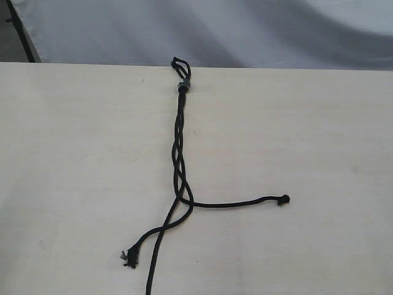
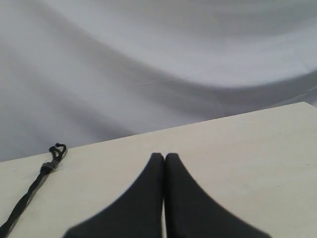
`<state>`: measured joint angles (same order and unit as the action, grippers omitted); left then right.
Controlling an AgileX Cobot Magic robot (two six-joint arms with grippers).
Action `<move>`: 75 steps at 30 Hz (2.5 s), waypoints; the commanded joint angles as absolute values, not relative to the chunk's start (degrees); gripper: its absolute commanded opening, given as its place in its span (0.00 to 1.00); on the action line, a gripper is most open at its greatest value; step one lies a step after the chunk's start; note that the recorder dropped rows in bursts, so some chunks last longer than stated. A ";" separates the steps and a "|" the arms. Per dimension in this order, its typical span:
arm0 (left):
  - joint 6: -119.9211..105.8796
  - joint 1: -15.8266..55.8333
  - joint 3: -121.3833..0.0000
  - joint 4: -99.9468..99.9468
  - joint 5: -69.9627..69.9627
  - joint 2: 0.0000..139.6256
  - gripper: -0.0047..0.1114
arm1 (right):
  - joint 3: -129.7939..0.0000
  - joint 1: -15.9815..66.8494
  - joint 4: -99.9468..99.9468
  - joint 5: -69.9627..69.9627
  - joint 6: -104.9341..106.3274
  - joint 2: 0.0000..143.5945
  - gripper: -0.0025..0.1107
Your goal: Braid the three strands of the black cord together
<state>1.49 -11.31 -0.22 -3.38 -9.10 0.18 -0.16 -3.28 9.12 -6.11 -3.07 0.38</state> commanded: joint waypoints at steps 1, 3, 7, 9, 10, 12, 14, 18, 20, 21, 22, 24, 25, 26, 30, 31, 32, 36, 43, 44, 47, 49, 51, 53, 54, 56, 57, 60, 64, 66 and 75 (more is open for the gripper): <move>1.65 -11.45 0.00 -3.16 -9.29 0.00 0.05 | 0.00 1.17 5.88 -5.98 -2.55 0.00 0.02; 1.65 -11.45 0.00 -3.16 -9.29 0.00 0.05 | 0.00 1.28 5.88 -5.98 -2.55 0.00 0.02; 1.65 -11.45 0.00 -3.16 -9.29 0.00 0.05 | 0.00 1.27 5.88 -7.68 -2.93 0.00 0.02; 1.65 -11.45 0.00 -3.16 -9.29 0.00 0.05 | 0.00 1.27 5.45 -10.03 -3.19 0.00 0.02; 1.65 -11.45 0.00 -3.16 -9.29 0.00 0.05 | 0.00 1.27 4.29 -11.22 -3.19 0.00 0.02; 1.65 -11.45 0.00 -3.16 -9.29 0.00 0.05 | 0.00 1.27 2.58 -12.37 -4.56 0.00 0.02; 1.65 -11.45 0.00 -3.16 -9.29 0.00 0.05 | 0.00 1.27 -1.01 -12.37 -6.79 0.00 0.02; 1.65 -11.45 0.00 -3.16 -9.29 0.00 0.05 | 0.00 1.27 -0.46 -12.74 -6.03 0.00 0.02; 1.65 -11.45 0.00 -3.16 -9.29 0.00 0.05 | 0.00 1.39 -0.46 -12.87 -6.03 0.00 0.02; 1.65 -11.45 0.00 -3.16 -9.29 0.00 0.05 | 0.00 1.51 -0.46 -12.87 -6.03 0.00 0.02; 1.65 -11.45 0.00 -3.16 -9.29 0.00 0.05 | 0.00 1.51 -0.46 -12.87 -6.03 0.00 0.02; 1.65 -11.45 0.00 -3.16 -9.29 0.00 0.05 | 0.00 1.50 -0.46 -13.12 -6.03 0.00 0.02; 1.65 -11.45 0.00 -3.16 -9.29 0.00 0.05 | 0.00 1.50 -0.46 -13.12 -6.03 0.00 0.02; 1.65 -11.45 0.00 -3.16 -9.29 0.00 0.05 | 0.00 1.50 -0.46 -13.42 -6.03 0.00 0.02; 1.65 -11.45 0.00 -3.16 -9.29 0.00 0.05 | 0.00 1.50 0.00 -13.55 -6.48 0.00 0.02; 1.65 -11.45 0.00 -3.16 -9.29 0.00 0.05 | 0.00 1.50 0.00 -13.55 -6.48 0.00 0.02; 1.65 -11.45 0.00 -3.16 -9.29 0.00 0.05 | 0.00 1.50 0.00 -13.55 -6.48 0.00 0.02; 1.65 -11.45 0.00 -3.16 -9.29 0.00 0.05 | 0.00 1.50 0.00 -13.55 -6.48 0.00 0.02; 1.65 -11.45 0.00 -3.16 -9.29 0.00 0.05 | 0.00 1.50 0.00 -13.55 -6.39 0.00 0.02; 1.65 -11.45 0.00 -3.16 -9.29 0.00 0.05 | 0.00 1.50 0.00 -13.55 -6.39 0.00 0.02; 1.65 -11.45 0.00 -3.16 -9.29 0.00 0.05 | 0.00 1.50 0.00 -13.55 -6.39 0.00 0.02; 1.65 -11.45 0.00 -3.16 -9.29 0.00 0.05 | 0.00 1.50 0.00 -13.55 -5.96 0.00 0.02; 1.65 -11.45 0.00 -3.16 -9.29 0.00 0.05 | 0.00 1.50 0.00 -13.55 -5.96 0.00 0.02; 1.65 -11.45 0.00 -3.16 -9.29 0.00 0.05 | 0.00 1.50 0.00 -13.55 -5.96 0.00 0.02; 1.65 -11.45 0.00 -3.16 -9.29 0.00 0.05 | 0.00 1.50 0.00 -13.55 -5.96 0.00 0.02; 1.65 -11.45 0.00 -3.16 -9.29 0.00 0.05 | 0.00 1.50 0.00 -13.55 -5.96 0.00 0.02; 1.65 -11.45 0.00 -3.16 -9.29 0.00 0.05 | 0.00 1.50 0.00 -13.55 -5.96 0.00 0.02; 1.65 -11.45 0.00 -3.16 -9.29 0.00 0.05 | 0.00 1.50 0.00 -13.55 -5.96 0.00 0.02; 1.65 -11.45 0.00 -3.16 -9.29 0.00 0.05 | 0.00 1.50 0.00 -13.55 -5.96 0.00 0.02; 1.65 -11.45 0.00 -3.16 -9.29 0.00 0.05 | 0.00 1.50 0.00 -13.55 -5.96 0.00 0.02; 1.65 -11.45 0.00 -3.16 -9.29 0.00 0.05 | 0.00 1.50 0.00 -13.55 -5.96 0.00 0.02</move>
<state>1.49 -11.31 -0.22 -3.38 -9.10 0.18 -0.16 1.27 0.37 -13.55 -6.23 0.38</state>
